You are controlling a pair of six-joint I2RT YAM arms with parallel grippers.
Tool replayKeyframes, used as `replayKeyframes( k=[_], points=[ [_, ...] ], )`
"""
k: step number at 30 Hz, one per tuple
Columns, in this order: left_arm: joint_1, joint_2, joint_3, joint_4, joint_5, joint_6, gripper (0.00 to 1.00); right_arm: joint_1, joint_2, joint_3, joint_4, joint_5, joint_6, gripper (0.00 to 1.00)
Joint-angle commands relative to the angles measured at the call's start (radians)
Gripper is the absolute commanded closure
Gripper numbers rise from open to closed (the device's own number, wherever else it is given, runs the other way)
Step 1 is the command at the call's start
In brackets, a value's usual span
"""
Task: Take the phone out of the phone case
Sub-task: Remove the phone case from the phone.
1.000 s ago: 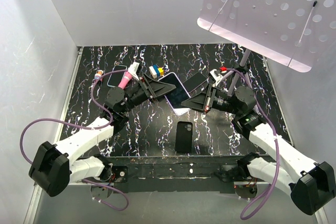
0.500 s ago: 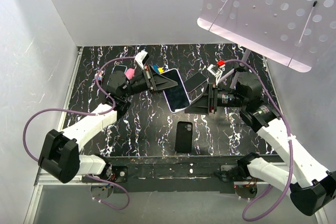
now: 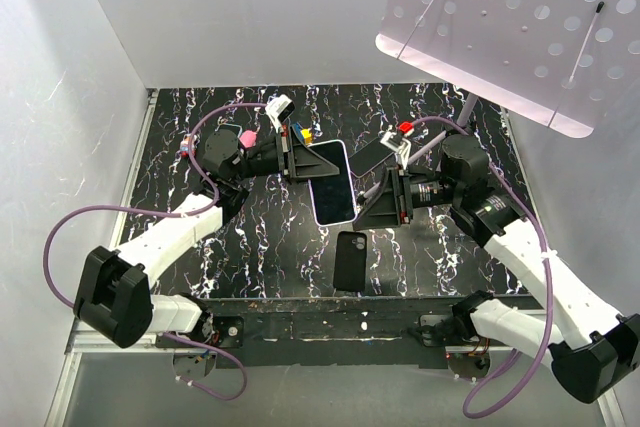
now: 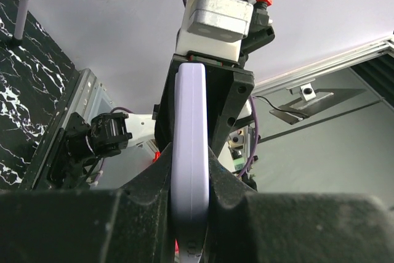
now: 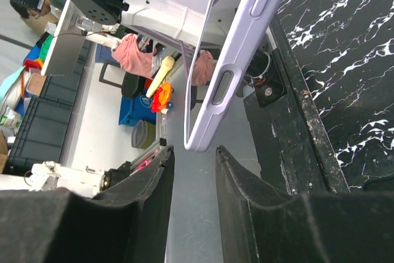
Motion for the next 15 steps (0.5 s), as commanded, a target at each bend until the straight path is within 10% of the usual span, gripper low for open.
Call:
replayKeyframes(
  k=[1,8,15],
  points=[
    [0.002,-0.056,0.054,0.032,0.018,-0.008,1.00,0.041,0.020,0.042,0.057,-0.008,-0.006,0.61],
    [0.002,-0.068,0.082,-0.010,0.048,0.024,1.00,0.056,0.045,0.074,0.071,0.028,-0.015,0.69],
    [0.002,-0.034,0.126,0.106,0.153,-0.078,1.00,0.141,0.040,0.106,-0.037,0.043,-0.313,0.99]
  ],
)
